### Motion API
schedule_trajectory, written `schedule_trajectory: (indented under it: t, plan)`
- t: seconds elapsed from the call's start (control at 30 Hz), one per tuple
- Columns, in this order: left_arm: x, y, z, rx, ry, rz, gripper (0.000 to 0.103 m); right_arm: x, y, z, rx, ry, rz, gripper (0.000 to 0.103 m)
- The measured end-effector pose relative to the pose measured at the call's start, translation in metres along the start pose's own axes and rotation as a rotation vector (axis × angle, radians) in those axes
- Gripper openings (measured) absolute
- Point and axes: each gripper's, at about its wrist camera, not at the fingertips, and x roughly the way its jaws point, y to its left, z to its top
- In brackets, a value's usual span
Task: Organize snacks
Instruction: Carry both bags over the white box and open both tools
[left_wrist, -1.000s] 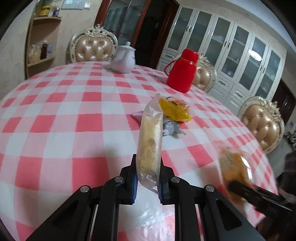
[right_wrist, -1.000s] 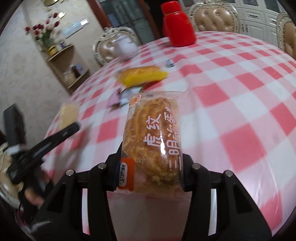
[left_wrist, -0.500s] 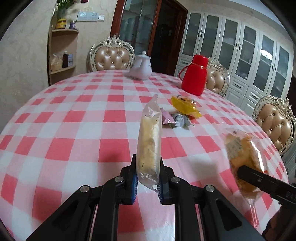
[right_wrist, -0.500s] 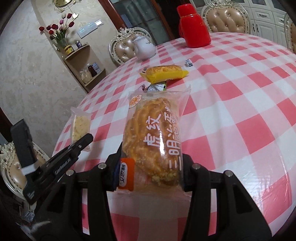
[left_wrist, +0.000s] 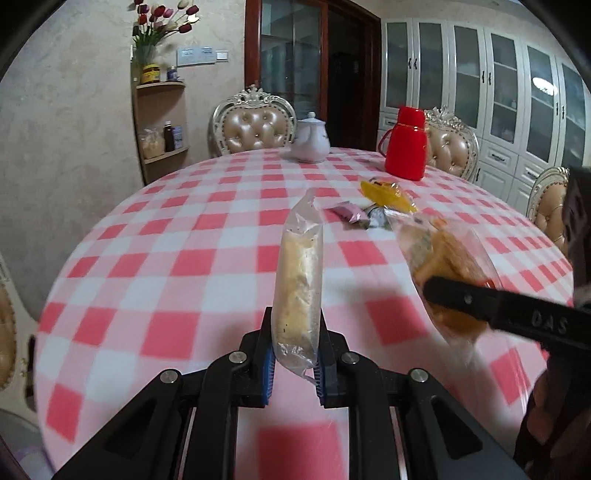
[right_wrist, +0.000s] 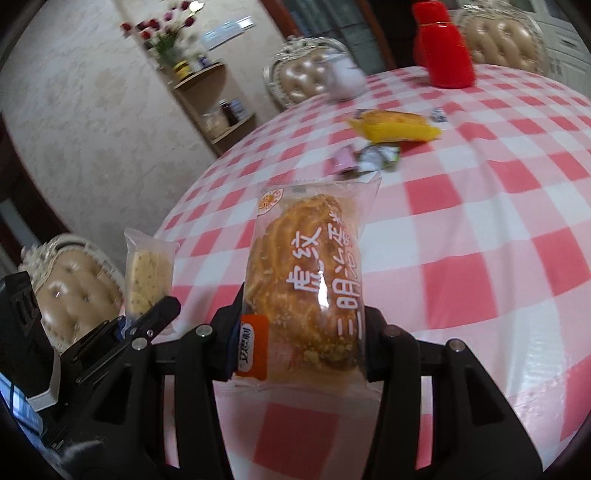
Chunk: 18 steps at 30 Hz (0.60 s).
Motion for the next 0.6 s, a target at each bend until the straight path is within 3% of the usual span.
schedule_trajectory:
  t: [0.2, 0.33, 0.6]
  plan:
    - [-0.044, 0.028, -0.017, 0.002, 0.002, 0.063, 0.018, 0.004, 0.035, -0.013, -0.124, 0.024, 0.090, 0.051]
    - [-0.071, 0.052, -0.031, -0.014, 0.010, 0.095, 0.018, 0.011, 0.060, -0.030, -0.164, 0.079, 0.208, 0.051]
    - [-0.115, 0.101, -0.075, -0.078, 0.054, 0.137, 0.018, 0.026, 0.124, -0.073, -0.358, 0.183, 0.304, 0.052]
